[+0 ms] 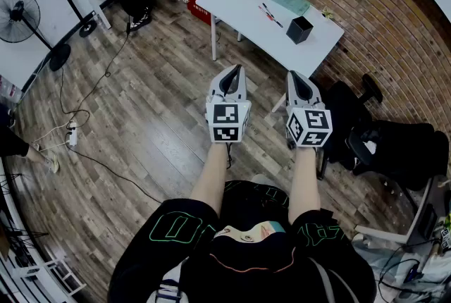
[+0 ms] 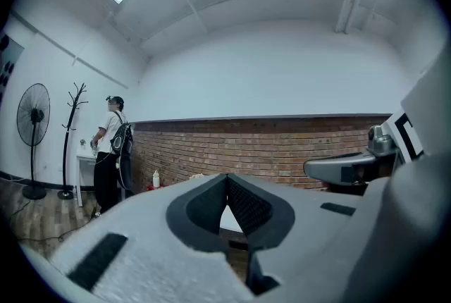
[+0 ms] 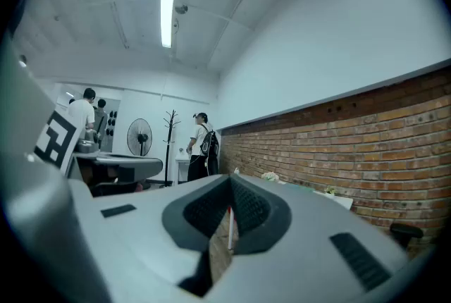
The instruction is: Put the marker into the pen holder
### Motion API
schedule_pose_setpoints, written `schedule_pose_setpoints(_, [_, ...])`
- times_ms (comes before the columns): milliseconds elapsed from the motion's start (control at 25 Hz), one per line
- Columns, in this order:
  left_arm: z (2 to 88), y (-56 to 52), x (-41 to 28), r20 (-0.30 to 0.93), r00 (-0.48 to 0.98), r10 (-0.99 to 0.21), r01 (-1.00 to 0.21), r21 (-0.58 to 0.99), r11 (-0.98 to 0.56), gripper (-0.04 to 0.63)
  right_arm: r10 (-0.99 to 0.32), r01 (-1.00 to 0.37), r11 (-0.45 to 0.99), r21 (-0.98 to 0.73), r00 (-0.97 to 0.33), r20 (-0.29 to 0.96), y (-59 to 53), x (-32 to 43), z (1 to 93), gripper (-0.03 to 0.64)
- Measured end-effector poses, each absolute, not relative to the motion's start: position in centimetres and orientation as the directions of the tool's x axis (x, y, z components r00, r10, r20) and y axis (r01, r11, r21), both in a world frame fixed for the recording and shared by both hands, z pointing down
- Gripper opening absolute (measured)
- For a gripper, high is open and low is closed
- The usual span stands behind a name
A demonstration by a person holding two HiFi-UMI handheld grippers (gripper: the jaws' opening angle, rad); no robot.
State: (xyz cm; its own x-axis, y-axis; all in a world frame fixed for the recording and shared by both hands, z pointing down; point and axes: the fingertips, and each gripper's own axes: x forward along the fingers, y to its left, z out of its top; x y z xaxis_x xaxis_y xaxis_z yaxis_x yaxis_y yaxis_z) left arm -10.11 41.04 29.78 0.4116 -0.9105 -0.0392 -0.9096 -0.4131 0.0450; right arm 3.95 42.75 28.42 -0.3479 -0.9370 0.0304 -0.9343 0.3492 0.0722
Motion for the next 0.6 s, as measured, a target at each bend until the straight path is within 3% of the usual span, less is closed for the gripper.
schedule_pose_setpoints(600, [29.7,39.2,-9.2,-0.036,0.449,-0.893,-0.892,0.038,-0.45,0.008,-0.951,-0.951,0.309,0.034,-0.309,-0.005,40.9,4.9,27.0,0.006])
